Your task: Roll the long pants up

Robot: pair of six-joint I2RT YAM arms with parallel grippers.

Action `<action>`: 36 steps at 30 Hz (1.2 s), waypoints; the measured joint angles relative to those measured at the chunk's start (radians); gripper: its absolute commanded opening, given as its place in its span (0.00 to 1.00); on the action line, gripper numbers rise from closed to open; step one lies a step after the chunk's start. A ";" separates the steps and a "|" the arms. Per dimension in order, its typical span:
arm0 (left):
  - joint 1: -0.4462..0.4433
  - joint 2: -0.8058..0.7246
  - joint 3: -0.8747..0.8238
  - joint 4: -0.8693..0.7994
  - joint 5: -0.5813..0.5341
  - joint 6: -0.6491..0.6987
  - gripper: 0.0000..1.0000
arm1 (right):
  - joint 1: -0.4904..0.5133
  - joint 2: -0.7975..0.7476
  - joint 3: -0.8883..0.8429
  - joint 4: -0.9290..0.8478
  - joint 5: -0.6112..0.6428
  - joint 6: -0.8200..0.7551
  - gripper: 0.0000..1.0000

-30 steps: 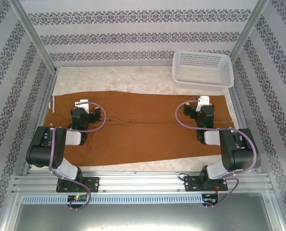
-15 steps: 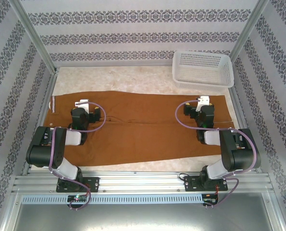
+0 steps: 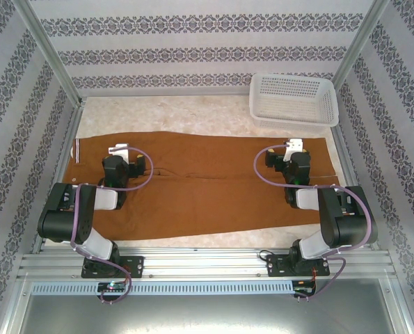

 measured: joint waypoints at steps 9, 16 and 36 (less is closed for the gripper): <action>0.042 -0.035 0.851 -0.880 -0.170 -0.166 1.00 | -0.022 -0.182 0.357 -0.559 0.032 0.059 0.98; 0.313 -0.165 0.909 -1.281 -0.079 -0.447 1.00 | -0.179 -0.285 0.787 -1.009 -0.068 0.295 0.93; 0.931 -0.470 0.238 -1.626 0.106 -0.796 1.00 | -0.685 -0.494 0.287 -1.448 -0.387 0.716 0.95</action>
